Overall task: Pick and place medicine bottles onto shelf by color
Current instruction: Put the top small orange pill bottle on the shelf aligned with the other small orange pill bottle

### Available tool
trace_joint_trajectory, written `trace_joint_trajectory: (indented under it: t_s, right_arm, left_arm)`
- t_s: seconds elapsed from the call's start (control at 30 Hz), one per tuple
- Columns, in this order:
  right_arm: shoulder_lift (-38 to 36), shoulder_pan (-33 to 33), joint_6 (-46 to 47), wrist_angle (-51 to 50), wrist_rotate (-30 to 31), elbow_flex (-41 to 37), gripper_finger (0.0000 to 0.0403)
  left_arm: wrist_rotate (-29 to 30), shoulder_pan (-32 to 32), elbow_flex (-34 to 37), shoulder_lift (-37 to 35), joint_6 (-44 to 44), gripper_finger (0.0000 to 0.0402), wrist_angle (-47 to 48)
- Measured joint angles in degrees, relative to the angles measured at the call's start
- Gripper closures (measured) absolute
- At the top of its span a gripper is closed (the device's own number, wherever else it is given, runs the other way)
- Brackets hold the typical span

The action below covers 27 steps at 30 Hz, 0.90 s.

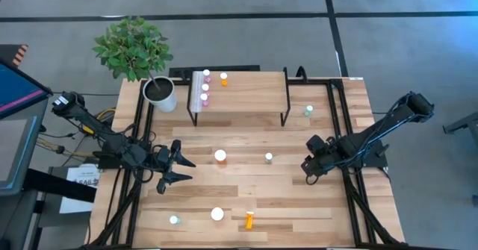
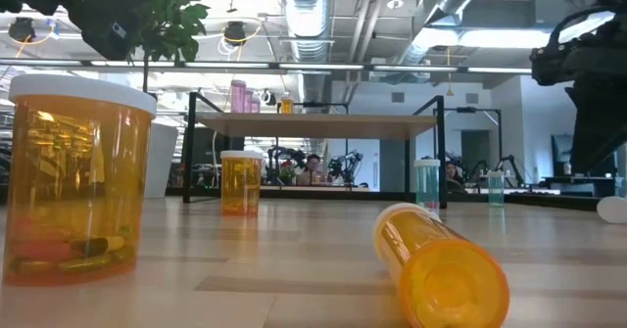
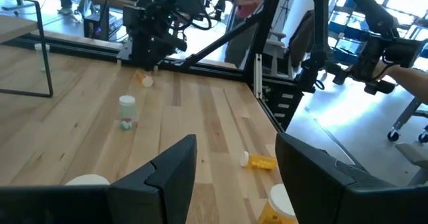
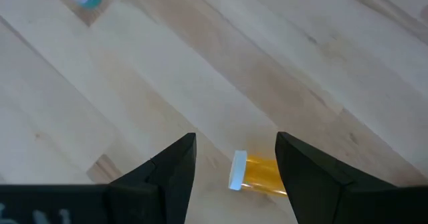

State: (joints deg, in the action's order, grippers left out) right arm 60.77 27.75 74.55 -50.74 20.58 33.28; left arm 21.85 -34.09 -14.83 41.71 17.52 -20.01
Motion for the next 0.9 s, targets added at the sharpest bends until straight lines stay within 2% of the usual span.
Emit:
trace_joint_trajectory:
  t_s: [0.37, 0.53, 0.67, 0.9]
  right_arm:
    - [0.0, 0.0, -16.95, -0.41, -6.91, 0.02, 0.0177]
    - [0.62, 0.0, -21.7, -3.13, -7.37, 0.07, 0.0177]
    - [3.4, -0.15, -25.38, -3.52, -7.64, 0.11, 0.0177]
    - [12.86, -0.13, -30.2, -6.22, -10.06, 0.09, 0.0177]
  left_arm:
    - [0.0, 0.0, 0.0, 0.0, -0.07, 0.021, 0.0]
    - [0.0, 0.0, 0.0, 0.0, -0.07, 0.021, 0.0]
    - [0.0, 0.0, 0.0, -0.02, -0.09, 0.021, 0.0]
    - [0.0, 0.0, 0.0, -0.02, -0.11, 0.021, 0.03]
